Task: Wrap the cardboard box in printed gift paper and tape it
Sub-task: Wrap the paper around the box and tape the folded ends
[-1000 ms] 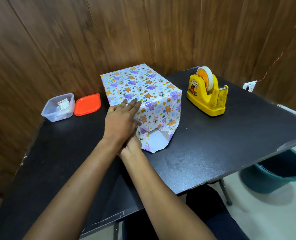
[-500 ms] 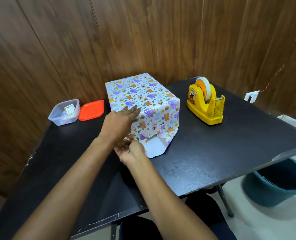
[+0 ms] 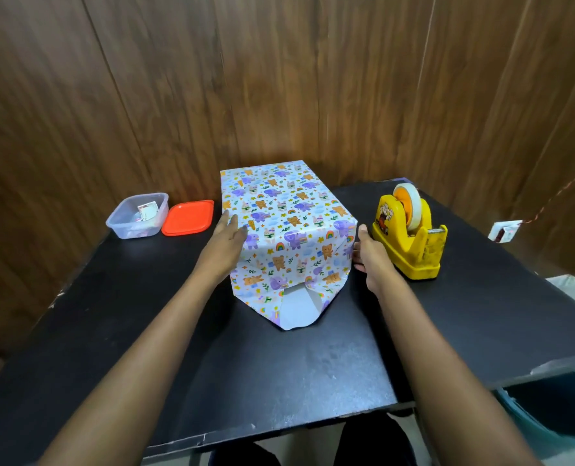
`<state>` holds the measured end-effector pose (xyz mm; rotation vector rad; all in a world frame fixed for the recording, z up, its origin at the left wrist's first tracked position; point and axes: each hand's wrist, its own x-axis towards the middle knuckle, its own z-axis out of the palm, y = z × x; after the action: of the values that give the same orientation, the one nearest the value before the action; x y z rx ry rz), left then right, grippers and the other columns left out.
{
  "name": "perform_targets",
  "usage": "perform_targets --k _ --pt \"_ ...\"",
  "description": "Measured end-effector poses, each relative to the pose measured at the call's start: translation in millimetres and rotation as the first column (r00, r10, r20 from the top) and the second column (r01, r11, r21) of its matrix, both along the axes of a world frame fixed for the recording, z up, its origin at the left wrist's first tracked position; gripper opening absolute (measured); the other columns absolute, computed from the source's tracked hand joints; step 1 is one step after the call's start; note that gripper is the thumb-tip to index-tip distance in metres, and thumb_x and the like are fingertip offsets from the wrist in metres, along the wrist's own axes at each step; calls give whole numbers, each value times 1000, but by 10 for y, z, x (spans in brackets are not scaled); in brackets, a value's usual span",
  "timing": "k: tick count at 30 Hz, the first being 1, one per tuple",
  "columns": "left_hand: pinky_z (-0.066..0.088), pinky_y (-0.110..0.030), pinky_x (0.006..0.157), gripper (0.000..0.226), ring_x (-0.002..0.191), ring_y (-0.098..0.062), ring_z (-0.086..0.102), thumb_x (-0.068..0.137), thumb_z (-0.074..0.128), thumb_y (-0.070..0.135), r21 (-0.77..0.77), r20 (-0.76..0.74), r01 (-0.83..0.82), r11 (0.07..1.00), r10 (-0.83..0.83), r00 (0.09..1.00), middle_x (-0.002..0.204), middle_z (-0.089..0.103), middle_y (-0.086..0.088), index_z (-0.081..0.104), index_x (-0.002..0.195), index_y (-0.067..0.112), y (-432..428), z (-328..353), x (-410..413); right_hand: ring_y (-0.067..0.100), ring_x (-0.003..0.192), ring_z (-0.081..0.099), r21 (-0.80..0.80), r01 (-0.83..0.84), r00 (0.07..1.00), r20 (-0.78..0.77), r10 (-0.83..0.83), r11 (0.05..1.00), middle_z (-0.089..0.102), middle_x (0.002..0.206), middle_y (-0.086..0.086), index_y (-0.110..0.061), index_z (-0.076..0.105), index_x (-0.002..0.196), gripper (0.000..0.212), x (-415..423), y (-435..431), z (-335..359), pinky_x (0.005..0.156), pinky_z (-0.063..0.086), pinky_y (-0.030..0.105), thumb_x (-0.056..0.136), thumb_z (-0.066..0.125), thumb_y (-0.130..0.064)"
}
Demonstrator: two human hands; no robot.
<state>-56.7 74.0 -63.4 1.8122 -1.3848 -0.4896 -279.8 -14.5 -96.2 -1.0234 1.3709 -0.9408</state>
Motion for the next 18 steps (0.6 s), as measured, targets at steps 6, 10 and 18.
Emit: perform_targets --k 6,10,18 --pt "30 -27 107 45 138 -9 28 102 34 27 -98 -275 2 995 -29 961 151 28 10 29 147 22 192 -51 143 19 71 50 252 -190 970 199 142 949 57 87 12 2 52 121 57 -160 -47 172 62 40 24 99 31 -46" --pt "50 -22 76 35 97 -4 64 100 37 16 -228 -655 -34 973 -127 745 114 65 12 52 130 26 394 -28 44 19 78 54 259 -285 915 361 181 923 60 93 10 -2 57 102 49 -331 -1 338 76 45 26 93 43 -48" --pt "52 -29 73 26 80 -16 65 97 42 19 -161 -913 -48 986 -130 386 89 72 -4 67 93 14 361 -274 -983 18 72 56 -322 -416 825 260 502 850 58 80 7 -15 69 75 29 -224 490 1549 73 47 29 91 55 -34"
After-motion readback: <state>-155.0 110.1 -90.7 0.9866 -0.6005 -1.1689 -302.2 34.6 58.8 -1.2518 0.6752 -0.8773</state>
